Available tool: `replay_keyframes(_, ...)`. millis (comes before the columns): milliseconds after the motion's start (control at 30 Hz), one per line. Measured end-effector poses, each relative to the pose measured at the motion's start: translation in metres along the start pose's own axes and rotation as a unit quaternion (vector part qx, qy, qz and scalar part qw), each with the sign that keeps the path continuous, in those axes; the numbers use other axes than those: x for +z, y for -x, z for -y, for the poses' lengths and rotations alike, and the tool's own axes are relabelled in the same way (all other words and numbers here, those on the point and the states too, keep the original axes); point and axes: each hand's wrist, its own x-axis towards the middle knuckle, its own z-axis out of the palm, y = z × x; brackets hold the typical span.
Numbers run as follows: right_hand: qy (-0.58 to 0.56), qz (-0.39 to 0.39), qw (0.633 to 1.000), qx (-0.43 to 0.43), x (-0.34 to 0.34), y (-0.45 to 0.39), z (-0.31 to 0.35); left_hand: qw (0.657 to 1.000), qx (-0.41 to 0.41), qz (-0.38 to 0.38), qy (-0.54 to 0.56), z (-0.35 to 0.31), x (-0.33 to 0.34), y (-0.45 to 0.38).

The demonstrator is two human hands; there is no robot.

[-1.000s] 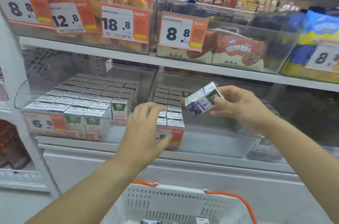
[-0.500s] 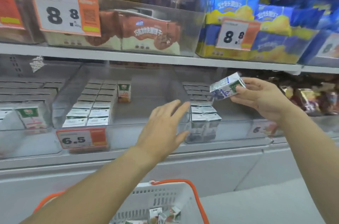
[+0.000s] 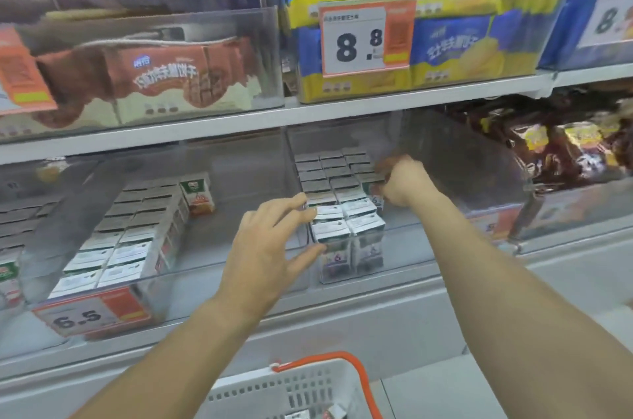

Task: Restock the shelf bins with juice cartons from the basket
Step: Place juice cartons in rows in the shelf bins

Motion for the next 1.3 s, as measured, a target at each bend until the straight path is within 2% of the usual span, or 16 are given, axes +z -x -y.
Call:
replay_keyframes(233,-0.051,0.007,0.998,0.043,-0.010,0.012,0.007,1.000,-0.014,0.010,0.008,0.001,0.004,0.002)
replay_keyframes(333,-0.023,-0.047,0.998,0.023,-0.028,0.041,0.019,0.999,-0.030,0.028,0.000,-0.006,0.002,0.003)
replay_keyframes(400,0.000,-0.130,0.990,-0.047,-0.034,0.063,0.036,0.999,-0.040,0.033,0.011,-0.014,-0.001,0.011)
replay_keyframes(467,-0.033,-0.173,0.972,-0.157,-0.035,0.092,0.059,0.997,-0.056,-0.016,0.049,-0.023,-0.009,0.029)
replay_keyframes(533,-0.099,-0.155,0.950,-0.253,-0.027,0.126,0.082,0.990,-0.082,-0.081,0.086,-0.028,-0.013,0.061)
replay_keyframes(600,-0.152,-0.091,0.937,-0.302,0.000,0.159,0.093,0.979,-0.143,-0.054,0.132,-0.025,-0.010,0.106)
replay_keyframes(667,-0.156,0.007,0.941,-0.300,0.047,0.190,0.088,0.941,-0.271,0.042,0.198,-0.016,0.002,0.162)
replay_keyframes(733,-0.113,0.153,0.947,-0.260,0.109,0.218,0.068,0.868,-0.402,0.154,0.247,-0.004,0.018,0.229)
replay_keyframes(800,-0.057,0.282,0.938,-0.191,0.169,0.242,0.039,0.815,-0.457,0.262,0.242,0.007,0.030,0.296)
replay_keyframes(867,-0.033,0.331,0.934,-0.133,0.217,0.258,0.009,0.789,-0.478,0.318,0.217,0.016,0.038,0.343)
replay_keyframes(1000,-0.012,0.361,0.931,-0.056,0.258,0.270,-0.029,0.763,-0.522,0.332,0.186,0.030,0.053,0.379)
replay_keyframes(1067,0.023,0.374,0.926,-0.052,0.267,0.266,-0.035,0.723,-0.570,0.328,0.211,0.036,0.062,0.384)
replay_keyframes(1200,0.079,0.327,0.939,-0.076,0.287,0.249,-0.025,0.626,-0.688,0.269,0.250,0.047,0.088,0.385)
replay_keyframes(1300,0.186,0.337,0.910,-0.151,0.305,0.246,-0.023,0.568,-0.757,0.205,0.249,0.048,0.103,0.382)
